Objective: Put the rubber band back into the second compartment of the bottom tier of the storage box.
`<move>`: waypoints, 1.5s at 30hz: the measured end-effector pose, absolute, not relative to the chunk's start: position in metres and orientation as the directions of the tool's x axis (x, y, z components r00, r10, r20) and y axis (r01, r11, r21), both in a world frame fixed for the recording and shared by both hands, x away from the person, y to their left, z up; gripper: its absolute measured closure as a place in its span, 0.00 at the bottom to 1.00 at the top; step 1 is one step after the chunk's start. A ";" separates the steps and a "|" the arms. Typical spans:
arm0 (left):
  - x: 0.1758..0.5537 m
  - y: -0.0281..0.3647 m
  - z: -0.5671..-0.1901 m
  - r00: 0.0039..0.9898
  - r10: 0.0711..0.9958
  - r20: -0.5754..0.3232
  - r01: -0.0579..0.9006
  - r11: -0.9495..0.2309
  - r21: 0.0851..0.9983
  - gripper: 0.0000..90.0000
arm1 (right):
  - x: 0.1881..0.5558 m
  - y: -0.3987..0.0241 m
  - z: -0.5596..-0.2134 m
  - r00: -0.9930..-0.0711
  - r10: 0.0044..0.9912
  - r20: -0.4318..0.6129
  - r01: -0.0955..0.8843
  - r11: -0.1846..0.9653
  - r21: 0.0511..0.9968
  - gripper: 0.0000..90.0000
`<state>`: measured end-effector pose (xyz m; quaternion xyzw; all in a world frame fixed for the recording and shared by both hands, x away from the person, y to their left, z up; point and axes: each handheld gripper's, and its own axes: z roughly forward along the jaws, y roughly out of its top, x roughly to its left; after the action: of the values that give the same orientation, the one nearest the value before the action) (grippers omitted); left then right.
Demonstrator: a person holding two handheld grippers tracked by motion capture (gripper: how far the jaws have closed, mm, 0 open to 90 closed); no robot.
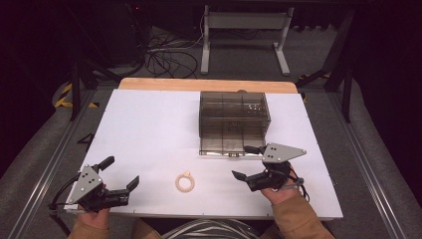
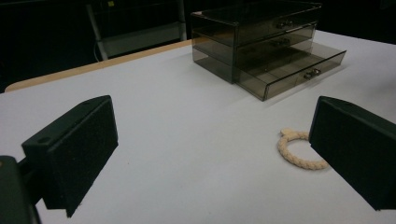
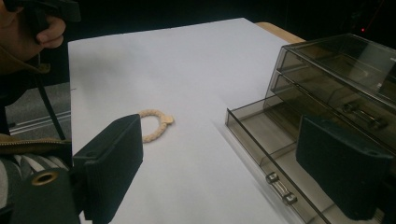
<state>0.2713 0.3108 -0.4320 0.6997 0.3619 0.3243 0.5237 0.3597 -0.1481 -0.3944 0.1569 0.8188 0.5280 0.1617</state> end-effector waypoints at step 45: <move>0.273 0.311 -0.432 0.529 0.845 0.076 0.169 -0.192 0.967 0.02 | 0.387 -0.033 -0.408 -0.965 0.254 -0.061 0.068 0.470 0.880 0.24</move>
<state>0.2725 0.3112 -0.4322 0.7011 0.3615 0.3234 0.5226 0.3875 -0.0328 -0.4082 0.0945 0.8525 0.5058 0.0919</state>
